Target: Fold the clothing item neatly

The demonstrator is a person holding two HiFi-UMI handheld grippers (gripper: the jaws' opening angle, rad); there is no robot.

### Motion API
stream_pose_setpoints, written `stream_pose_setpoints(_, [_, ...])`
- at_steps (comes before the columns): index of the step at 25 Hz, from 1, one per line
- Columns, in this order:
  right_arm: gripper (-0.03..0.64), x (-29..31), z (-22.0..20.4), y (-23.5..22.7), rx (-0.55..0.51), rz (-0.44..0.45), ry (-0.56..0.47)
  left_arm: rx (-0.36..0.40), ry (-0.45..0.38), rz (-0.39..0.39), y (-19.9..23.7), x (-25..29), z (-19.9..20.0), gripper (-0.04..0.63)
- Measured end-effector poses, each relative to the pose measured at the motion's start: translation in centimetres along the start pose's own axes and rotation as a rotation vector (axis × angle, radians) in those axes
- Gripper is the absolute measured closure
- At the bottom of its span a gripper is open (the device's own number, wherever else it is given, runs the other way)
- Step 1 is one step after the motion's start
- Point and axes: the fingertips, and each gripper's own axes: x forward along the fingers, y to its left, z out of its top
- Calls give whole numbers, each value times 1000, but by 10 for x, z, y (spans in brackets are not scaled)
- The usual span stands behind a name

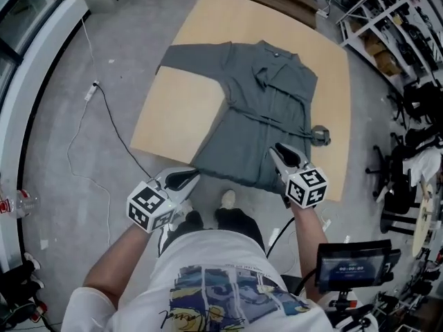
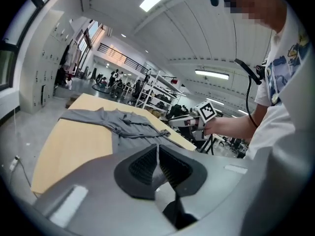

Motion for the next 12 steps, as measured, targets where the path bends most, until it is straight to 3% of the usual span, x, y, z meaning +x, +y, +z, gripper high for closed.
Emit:
stream_pose_setpoints(4, [529, -52, -29, 22, -31, 14, -14, 23, 7, -17, -22, 30, -3, 574])
stream_pose_setpoints(6, [529, -72, -36, 30, -38, 26, -31, 0, -4, -4, -29, 39, 0, 574])
stream_pose_setpoints(9, [529, -93, -36, 34, -58, 50, -69, -52, -23, 43, -27, 43, 8, 574])
stream_pose_setpoints(12, [529, -107, -42, 32, -58, 88, -102, -17, -17, 119, -16, 38, 13, 574])
